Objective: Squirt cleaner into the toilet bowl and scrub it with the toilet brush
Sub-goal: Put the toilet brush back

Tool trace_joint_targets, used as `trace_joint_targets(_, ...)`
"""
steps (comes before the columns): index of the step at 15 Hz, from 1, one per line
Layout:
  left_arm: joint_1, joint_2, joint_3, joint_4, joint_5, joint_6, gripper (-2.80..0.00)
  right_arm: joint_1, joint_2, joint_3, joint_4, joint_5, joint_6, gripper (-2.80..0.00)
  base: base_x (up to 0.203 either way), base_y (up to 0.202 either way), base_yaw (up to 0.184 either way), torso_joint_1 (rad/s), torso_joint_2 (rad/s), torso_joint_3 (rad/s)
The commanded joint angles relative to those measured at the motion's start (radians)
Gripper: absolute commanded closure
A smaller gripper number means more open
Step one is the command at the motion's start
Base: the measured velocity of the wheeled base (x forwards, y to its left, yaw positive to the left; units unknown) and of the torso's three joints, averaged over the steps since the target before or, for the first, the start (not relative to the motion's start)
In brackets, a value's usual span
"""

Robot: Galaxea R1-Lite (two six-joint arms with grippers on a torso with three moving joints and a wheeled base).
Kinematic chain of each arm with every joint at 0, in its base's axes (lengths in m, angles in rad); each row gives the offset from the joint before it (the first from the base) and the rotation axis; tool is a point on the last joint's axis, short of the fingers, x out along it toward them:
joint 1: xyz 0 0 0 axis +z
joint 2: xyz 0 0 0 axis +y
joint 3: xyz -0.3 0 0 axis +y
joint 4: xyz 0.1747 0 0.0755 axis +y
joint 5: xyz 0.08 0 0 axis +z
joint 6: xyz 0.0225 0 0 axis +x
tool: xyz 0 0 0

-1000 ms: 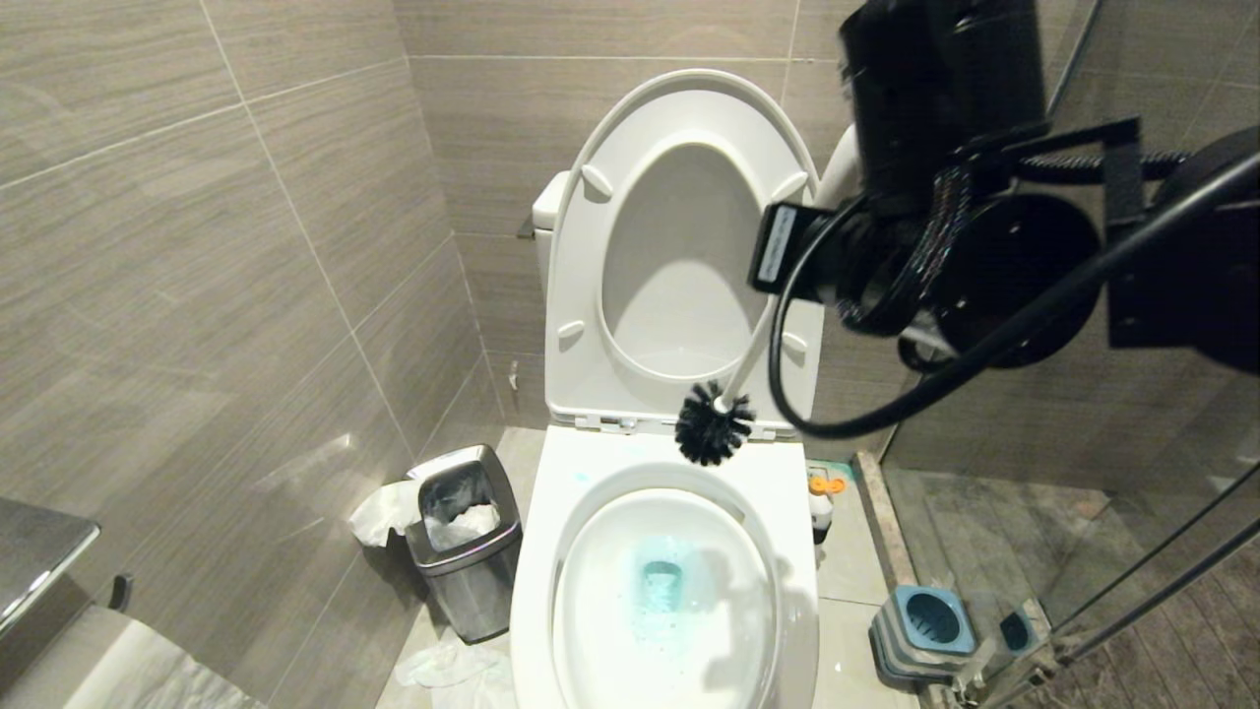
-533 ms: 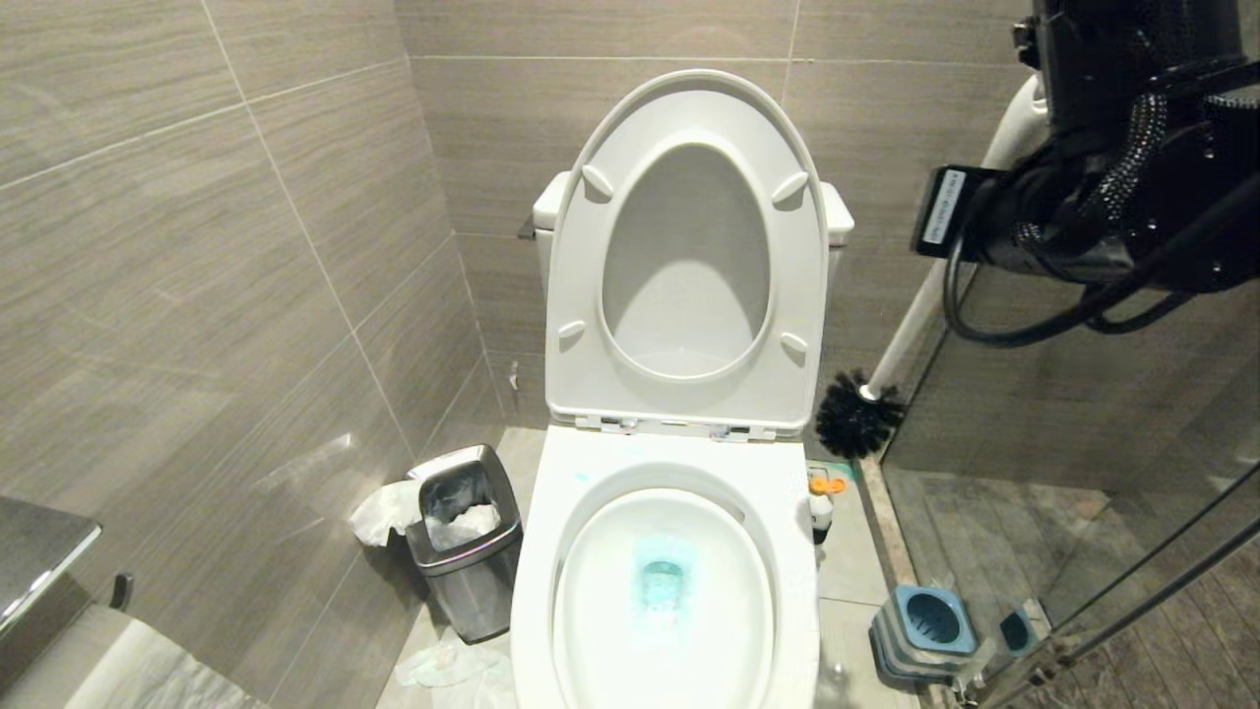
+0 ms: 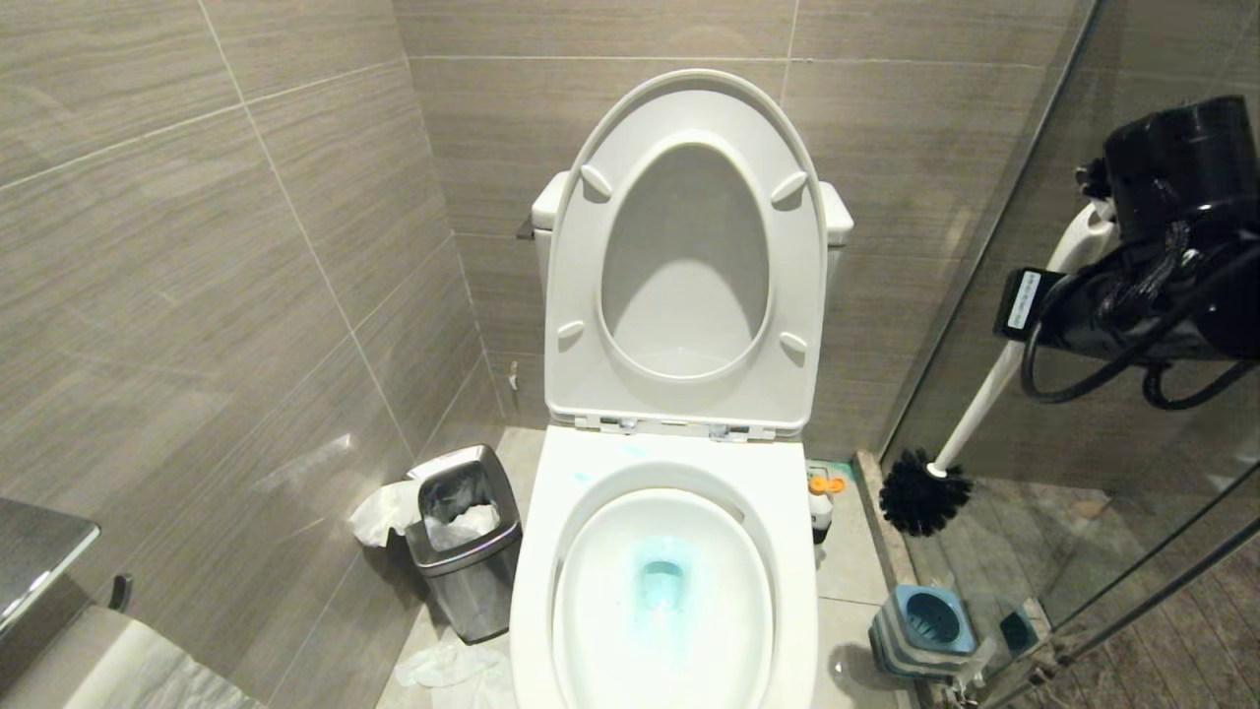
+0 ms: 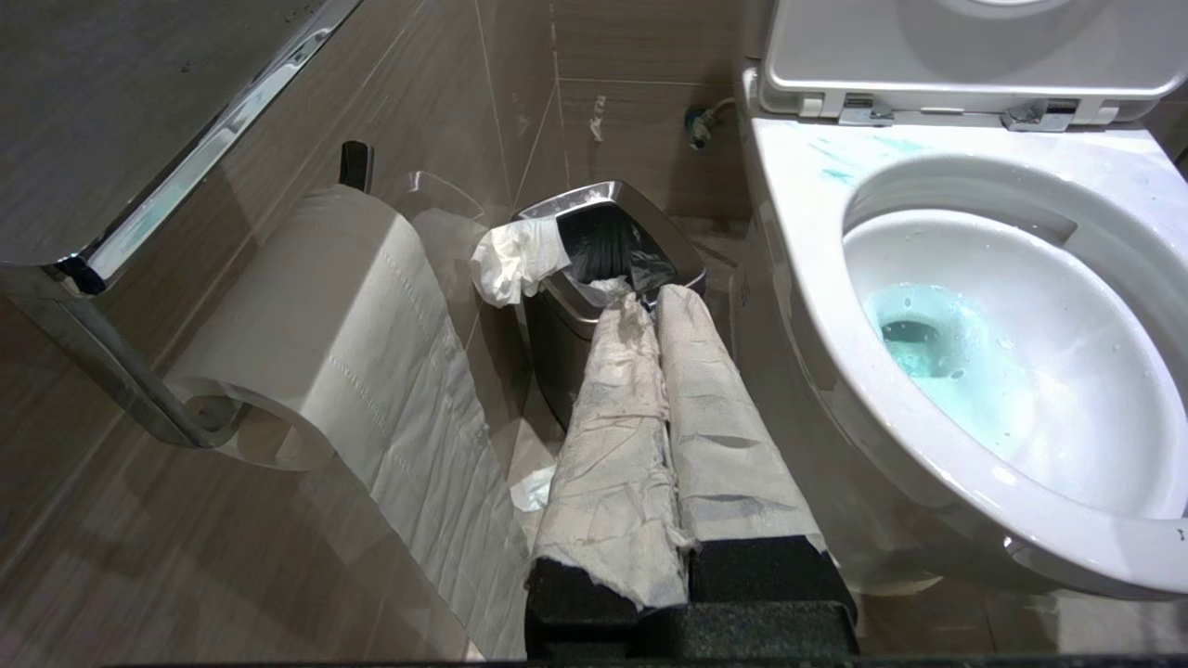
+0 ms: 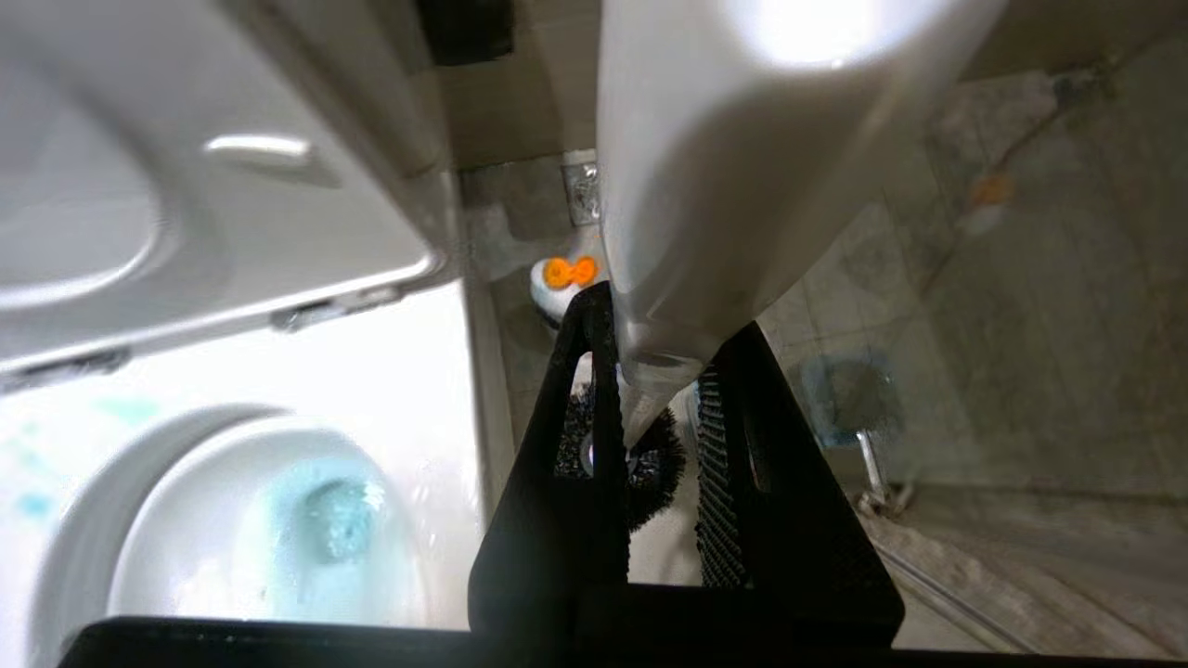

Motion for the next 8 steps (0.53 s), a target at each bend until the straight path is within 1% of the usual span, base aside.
trace_joint_targets(1, 0.0, 0.0, 0.0, 0.0, -0.001, -0.001, 0.0, -0.102, 0.087, 0.133, -0.21, 0.042, -0.005, 0.0, 0.0, 0.0, 0.0, 0.0, 0.0, 0.0)
trace_joint_targets(3, -0.001, 0.0, 0.0, 0.0, 0.0, -0.001, 0.0, -0.169, 0.157, 0.222, -0.35, 0.094, -0.031, 0.0, 0.0, 0.0, 0.0, 0.0, 0.0, 0.0)
trace_joint_targets(6, -0.001, 0.0, 0.0, 0.0, 0.0, 0.0, 0.0, -0.24, 0.29, 0.295, -0.567, 0.108, -0.104, 0.0, 0.0, 0.0, 0.0, 0.0, 0.0, 0.0)
trace_joint_targets(7, -0.001, 0.0, 0.0, 0.0, 0.0, -0.001, 0.0, -0.255, 0.331, 0.332, -0.646, 0.109, -0.126, 0.0, 0.0, 0.0, 0.0, 0.0, 0.0, 0.0)
trace_joint_targets(8, 0.0, 0.0, 0.0, 0.0, 0.0, 0.0, 0.0, -0.263, 0.37, 0.36, -0.69, 0.108, -0.136, 0.0, 0.0, 0.0, 0.0, 0.0, 0.0, 0.0)
